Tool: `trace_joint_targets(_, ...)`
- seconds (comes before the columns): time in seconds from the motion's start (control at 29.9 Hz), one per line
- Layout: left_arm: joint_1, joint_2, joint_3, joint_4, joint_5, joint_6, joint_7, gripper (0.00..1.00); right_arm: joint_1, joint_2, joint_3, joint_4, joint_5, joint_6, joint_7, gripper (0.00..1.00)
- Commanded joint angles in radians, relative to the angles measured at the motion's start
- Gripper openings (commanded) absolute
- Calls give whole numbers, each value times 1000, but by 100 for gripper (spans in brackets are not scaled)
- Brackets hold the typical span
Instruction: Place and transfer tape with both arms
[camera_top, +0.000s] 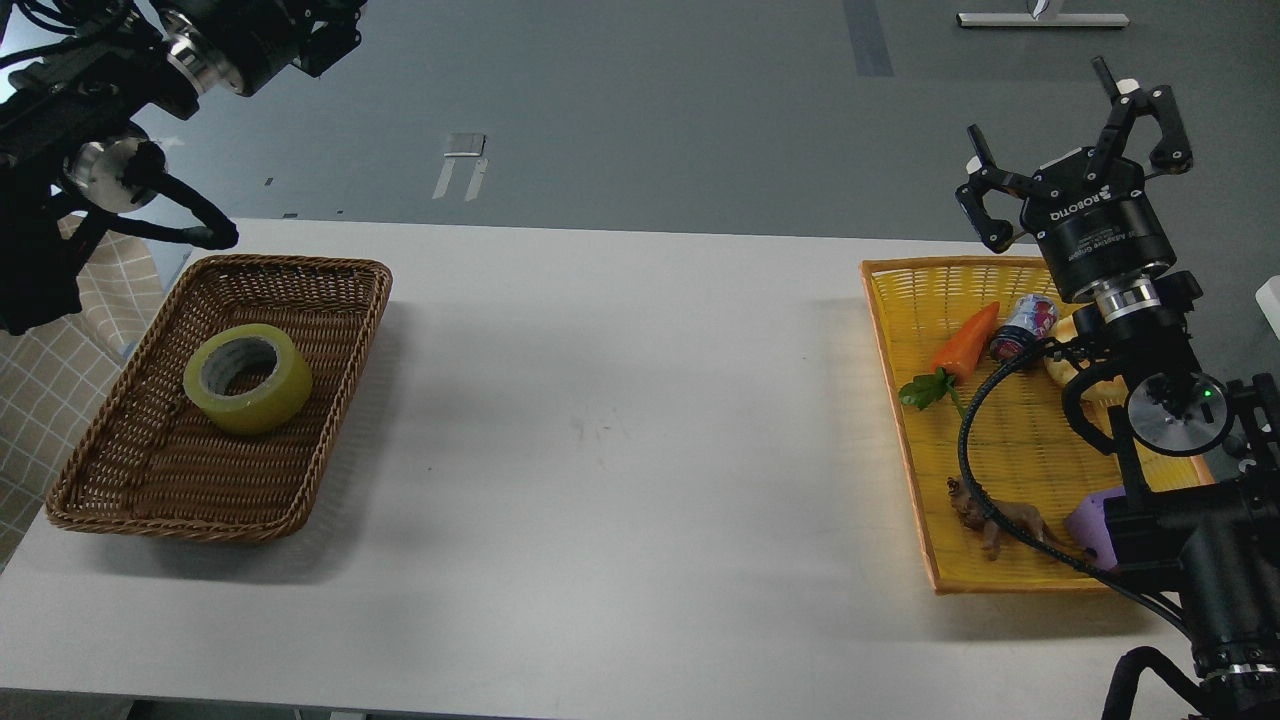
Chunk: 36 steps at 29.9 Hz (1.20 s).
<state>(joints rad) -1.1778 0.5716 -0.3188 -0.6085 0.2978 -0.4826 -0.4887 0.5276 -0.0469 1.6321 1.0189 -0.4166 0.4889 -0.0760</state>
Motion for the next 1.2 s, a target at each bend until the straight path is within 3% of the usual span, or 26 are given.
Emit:
trace_joint_targets(0.0, 45, -36, -89, -57, -8, -6, 0, 98, 31, -1, 0, -2, 1, 0, -2, 100)
trace_joint_targets(0.2, 159, -64, -204, -244, -15, -6, 0, 98, 80, -1, -14, -16, 2, 0, -33, 100)
trace_joint_targets(0.3, 203, -90, -253, -273, -15, -6, 0, 98, 110, -1, -35, -51, 2, 0, -51, 100)
trace_joint_targets(0.6, 340, -211, -393, -274, -16, -6, 0, 98, 175, -1, -120, -115, 1, 0, -50, 100)
trace_joint_targets(1.17, 382, -256, -450, -257, -17, -6, 0, 98, 163, 47, -124, -111, -2, 0, -25, 100)
